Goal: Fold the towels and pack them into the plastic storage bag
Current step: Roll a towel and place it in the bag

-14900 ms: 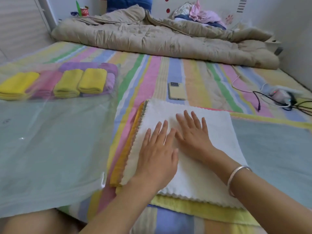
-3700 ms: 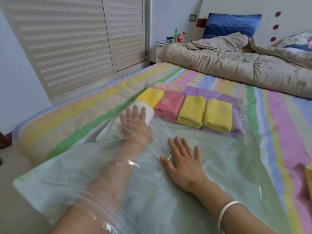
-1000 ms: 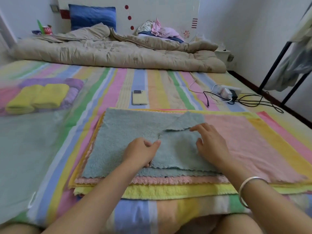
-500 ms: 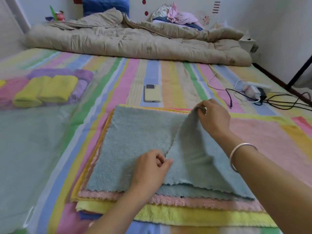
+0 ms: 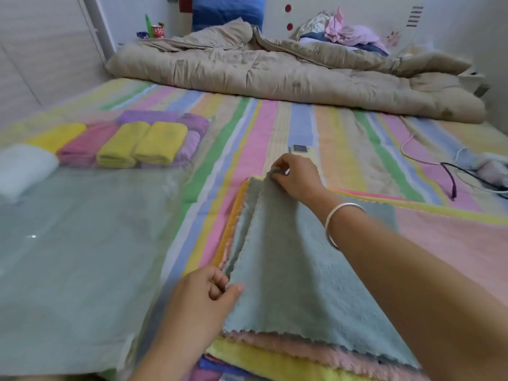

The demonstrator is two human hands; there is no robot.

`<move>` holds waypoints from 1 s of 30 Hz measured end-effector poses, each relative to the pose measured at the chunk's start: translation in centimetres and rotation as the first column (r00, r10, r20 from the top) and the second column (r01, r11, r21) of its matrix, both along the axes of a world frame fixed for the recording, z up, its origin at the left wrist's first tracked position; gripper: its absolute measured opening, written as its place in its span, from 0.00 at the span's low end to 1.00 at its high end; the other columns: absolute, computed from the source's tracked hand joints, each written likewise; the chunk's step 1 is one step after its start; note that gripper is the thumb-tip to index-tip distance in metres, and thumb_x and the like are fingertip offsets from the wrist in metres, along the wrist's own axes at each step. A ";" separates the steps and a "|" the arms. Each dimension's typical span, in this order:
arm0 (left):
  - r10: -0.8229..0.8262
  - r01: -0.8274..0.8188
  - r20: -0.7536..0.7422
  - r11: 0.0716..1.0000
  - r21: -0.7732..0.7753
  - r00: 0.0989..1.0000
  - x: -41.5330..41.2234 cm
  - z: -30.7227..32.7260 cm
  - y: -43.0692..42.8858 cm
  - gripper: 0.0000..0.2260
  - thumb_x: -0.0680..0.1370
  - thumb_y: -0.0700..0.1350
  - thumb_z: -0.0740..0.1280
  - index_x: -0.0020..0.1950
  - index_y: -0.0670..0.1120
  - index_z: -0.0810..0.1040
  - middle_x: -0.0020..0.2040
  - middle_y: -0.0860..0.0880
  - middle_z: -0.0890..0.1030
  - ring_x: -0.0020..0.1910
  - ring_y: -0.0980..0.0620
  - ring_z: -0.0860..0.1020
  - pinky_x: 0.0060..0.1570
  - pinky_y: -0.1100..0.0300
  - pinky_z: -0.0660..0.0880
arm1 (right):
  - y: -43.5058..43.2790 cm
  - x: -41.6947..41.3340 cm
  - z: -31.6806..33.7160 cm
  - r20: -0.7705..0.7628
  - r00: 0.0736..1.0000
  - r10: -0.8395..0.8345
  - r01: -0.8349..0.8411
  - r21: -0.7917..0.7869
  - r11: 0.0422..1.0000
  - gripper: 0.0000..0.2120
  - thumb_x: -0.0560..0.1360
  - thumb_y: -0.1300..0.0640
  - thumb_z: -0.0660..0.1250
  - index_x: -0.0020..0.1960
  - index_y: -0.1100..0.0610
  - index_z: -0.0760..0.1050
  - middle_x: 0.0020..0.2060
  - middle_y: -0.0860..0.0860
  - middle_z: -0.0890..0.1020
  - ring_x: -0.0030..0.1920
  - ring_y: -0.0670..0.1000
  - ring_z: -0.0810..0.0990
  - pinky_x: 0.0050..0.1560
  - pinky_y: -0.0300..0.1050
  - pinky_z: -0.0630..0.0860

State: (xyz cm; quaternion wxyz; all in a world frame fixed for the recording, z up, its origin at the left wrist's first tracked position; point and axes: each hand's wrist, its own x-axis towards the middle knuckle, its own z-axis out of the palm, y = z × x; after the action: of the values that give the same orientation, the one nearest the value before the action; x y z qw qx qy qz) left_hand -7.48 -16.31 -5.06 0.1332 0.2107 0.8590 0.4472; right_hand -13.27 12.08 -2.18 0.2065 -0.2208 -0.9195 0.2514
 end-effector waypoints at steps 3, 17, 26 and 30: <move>0.003 -0.003 0.004 1.000 -0.021 1.000 -0.8 0.2 -1.1 0.12 0.72 0.50 0.74 0.35 0.48 0.73 0.20 0.54 0.69 0.21 0.58 0.66 0.25 0.65 0.61 | -0.7 -1.7 -0.1 0.023 1.000 0.020 -0.021 0.035 0.999 0.07 0.74 0.57 0.69 0.52 0.57 0.80 0.50 0.53 0.83 0.51 0.56 0.79 0.48 0.43 0.70; -0.198 0.105 -0.651 0.978 -0.179 0.733 0.9 1.8 1.1 0.16 0.75 0.50 0.62 0.61 0.47 0.77 0.64 0.48 0.76 0.63 0.47 0.75 0.61 0.52 0.71 | -3.7 5.6 -2.2 0.072 0.986 0.153 -0.161 0.127 0.979 0.23 0.78 0.52 0.64 0.72 0.51 0.66 0.72 0.51 0.66 0.69 0.53 0.68 0.66 0.52 0.68; -0.753 0.482 -0.559 0.655 -0.582 0.348 2.5 -4.6 1.9 0.24 0.83 0.59 0.47 0.78 0.54 0.57 0.79 0.46 0.57 0.78 0.48 0.56 0.71 0.46 0.55 | -3.2 24.8 -4.9 0.472 0.881 -0.022 -0.155 0.333 0.930 0.38 0.69 0.26 0.25 0.76 0.38 0.43 0.76 0.41 0.45 0.78 0.47 0.44 0.75 0.48 0.40; -0.772 0.543 -0.568 0.618 -0.568 0.284 1.9 -3.9 0.6 0.20 0.83 0.61 0.50 0.75 0.64 0.61 0.78 0.48 0.58 0.78 0.47 0.56 0.73 0.47 0.53 | -1.4 27.4 -4.7 0.532 0.843 -0.080 -0.037 0.206 0.978 0.46 0.63 0.21 0.27 0.76 0.38 0.41 0.76 0.41 0.42 0.77 0.47 0.42 0.77 0.49 0.42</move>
State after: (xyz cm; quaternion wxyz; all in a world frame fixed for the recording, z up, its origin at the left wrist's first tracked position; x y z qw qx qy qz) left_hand -5.53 -15.70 -8.95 -0.0498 0.6983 0.7080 0.0929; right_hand 14.16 10.68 -6.92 -0.0346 -0.2698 -0.9590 0.0792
